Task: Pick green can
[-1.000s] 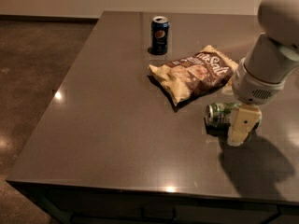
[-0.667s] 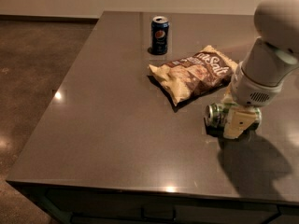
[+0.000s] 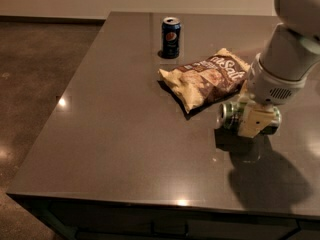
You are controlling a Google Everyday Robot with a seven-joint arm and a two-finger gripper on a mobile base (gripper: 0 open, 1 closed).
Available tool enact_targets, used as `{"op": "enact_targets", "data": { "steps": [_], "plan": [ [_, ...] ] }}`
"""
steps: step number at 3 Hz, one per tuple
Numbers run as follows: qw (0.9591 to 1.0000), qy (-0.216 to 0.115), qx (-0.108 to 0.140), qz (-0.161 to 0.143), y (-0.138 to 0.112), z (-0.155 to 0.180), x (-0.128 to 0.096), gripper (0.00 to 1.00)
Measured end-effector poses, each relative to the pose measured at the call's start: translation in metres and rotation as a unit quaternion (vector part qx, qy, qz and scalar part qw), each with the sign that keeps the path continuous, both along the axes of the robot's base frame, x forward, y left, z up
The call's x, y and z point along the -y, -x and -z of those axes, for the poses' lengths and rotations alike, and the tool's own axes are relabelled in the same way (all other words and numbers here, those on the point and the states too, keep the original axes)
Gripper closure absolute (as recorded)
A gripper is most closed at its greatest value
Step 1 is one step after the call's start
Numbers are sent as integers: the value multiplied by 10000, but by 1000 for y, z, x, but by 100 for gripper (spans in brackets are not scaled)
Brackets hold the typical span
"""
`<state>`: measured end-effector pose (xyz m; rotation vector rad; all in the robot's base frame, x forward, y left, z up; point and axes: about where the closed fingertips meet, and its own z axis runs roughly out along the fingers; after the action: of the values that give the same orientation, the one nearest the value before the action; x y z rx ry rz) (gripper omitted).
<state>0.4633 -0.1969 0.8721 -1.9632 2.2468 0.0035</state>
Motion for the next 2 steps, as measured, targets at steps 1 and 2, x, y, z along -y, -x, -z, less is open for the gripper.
{"op": "enact_targets", "data": {
  "steps": [1,2],
  "plan": [
    [9997,47,202,-164,2,-38,-7,100],
    [9978,-13,459,-486,5,-94,-24,100]
  ]
}}
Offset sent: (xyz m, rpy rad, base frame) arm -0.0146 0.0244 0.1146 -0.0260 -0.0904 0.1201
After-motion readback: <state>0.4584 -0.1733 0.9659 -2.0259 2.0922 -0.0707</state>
